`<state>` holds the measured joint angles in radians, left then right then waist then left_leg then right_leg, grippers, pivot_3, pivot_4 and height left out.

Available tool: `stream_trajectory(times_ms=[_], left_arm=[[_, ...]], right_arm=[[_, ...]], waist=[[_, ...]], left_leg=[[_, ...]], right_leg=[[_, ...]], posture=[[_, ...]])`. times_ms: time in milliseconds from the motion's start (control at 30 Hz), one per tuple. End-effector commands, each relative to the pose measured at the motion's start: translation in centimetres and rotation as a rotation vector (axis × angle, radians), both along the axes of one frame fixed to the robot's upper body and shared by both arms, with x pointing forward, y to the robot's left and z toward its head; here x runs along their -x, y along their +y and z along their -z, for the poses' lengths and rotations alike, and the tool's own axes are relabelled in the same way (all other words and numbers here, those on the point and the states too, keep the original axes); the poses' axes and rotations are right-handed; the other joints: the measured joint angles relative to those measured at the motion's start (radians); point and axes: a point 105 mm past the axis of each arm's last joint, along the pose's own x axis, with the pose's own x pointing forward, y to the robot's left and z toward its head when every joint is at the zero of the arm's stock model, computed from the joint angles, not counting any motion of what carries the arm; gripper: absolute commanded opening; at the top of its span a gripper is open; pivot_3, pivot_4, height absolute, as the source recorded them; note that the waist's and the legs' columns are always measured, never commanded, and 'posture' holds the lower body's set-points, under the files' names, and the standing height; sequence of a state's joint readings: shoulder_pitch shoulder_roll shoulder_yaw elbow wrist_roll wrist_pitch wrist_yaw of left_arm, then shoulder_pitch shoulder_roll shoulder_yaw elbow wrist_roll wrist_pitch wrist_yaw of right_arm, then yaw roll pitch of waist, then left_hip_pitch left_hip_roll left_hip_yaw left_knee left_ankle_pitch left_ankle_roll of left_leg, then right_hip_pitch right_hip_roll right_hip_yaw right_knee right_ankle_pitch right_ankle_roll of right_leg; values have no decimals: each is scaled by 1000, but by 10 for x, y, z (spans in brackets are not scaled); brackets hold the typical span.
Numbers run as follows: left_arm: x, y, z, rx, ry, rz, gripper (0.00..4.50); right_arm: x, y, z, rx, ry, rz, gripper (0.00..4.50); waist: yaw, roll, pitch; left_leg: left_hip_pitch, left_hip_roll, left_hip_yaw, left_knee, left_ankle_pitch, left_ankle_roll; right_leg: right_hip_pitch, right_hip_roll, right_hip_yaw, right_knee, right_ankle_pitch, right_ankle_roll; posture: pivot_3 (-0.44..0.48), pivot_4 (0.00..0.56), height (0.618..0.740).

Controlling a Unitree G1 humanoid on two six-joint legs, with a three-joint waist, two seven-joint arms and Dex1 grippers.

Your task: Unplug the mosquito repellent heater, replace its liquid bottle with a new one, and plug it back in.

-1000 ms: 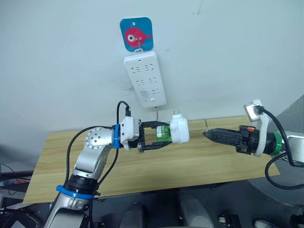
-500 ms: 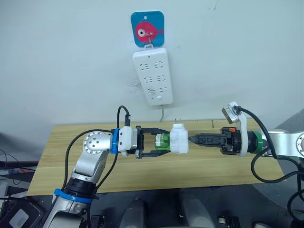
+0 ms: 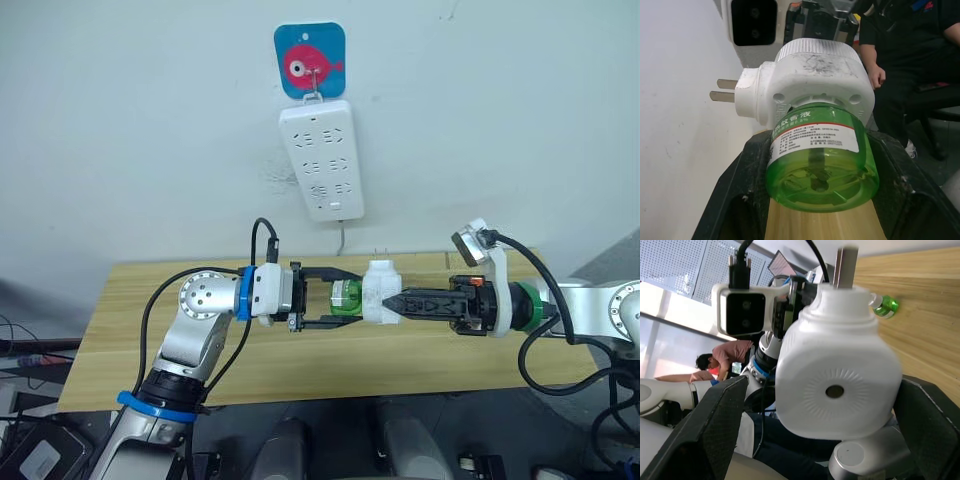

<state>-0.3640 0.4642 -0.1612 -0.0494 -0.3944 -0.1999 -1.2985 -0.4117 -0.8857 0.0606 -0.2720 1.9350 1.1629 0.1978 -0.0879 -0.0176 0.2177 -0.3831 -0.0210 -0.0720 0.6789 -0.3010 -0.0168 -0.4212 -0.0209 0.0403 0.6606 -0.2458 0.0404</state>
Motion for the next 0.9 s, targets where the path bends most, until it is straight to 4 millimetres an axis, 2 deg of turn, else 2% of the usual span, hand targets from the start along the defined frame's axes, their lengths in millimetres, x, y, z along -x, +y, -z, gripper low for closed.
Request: stream_trajectory(times_ms=[33, 200, 300, 400, 633, 733, 800, 900], left_arm=[[7, -5, -11, 22, -34, 38, 2265], [9, -6, -11, 13, -46, 57, 2265], [8, -6, -13, 16, -52, 57, 2265], [6, -7, -15, 24, -60, 41, 2265], [10, -9, -17, 13, -12, 63, 2265], [3, -6, -12, -87, 249, 32, 2265], [0, -2, -15, -155, 512, 23, 2265], [12, 9, -24, -289, 870, 99, 2265]], right_arm=[[6, 7, -10, -43, -40, -29, 4500], [3, 12, -12, -71, -38, -26, 4500], [2, 14, -13, -76, -36, -27, 3947], [5, 17, -14, -80, -40, -50, 2994], [7, 20, -16, -85, -52, -61, 2974], [8, 20, -19, -61, -101, -72, 2974], [12, 21, -23, -26, -174, -101, 2974], [17, 23, -28, 8, -260, -138, 2974]], waist=[[0, 0, 0], [0, 0, 0], [0, 0, 0], [0, 0, 0], [0, 0, 0], [-1, 0, 1], [-2, 0, 2], [-7, -1, 5]], left_leg=[[0, 0, 0, 0, 0, 0], [0, 0, 0, 0, 0, 0], [0, 0, 0, 0, 0, 0], [0, 0, 0, 0, 0, 0], [0, 0, 0, 0, 0, 0], [0, 0, -1, 0, 0, 0], [0, 0, 0, 0, 0, 0], [0, -1, -2, 1, 0, 0]], right_leg=[[0, 0, 0, 0, 0, 0], [0, 0, 0, 0, 0, 0], [0, 0, 0, 0, 0, 0], [0, 0, 0, 0, 0, 0], [0, 0, 0, 0, 0, 0], [0, 0, 0, 0, 0, 0], [0, 1, 0, 1, 0, 0], [0, 4, -2, 2, -2, 4]], posture=[[-179, 220, 740], [-179, 221, 740], [-175, 219, 740], [-174, 217, 740], [-174, 217, 740], [-173, 214, 740], [-170, 213, 740], [-169, 213, 740]])
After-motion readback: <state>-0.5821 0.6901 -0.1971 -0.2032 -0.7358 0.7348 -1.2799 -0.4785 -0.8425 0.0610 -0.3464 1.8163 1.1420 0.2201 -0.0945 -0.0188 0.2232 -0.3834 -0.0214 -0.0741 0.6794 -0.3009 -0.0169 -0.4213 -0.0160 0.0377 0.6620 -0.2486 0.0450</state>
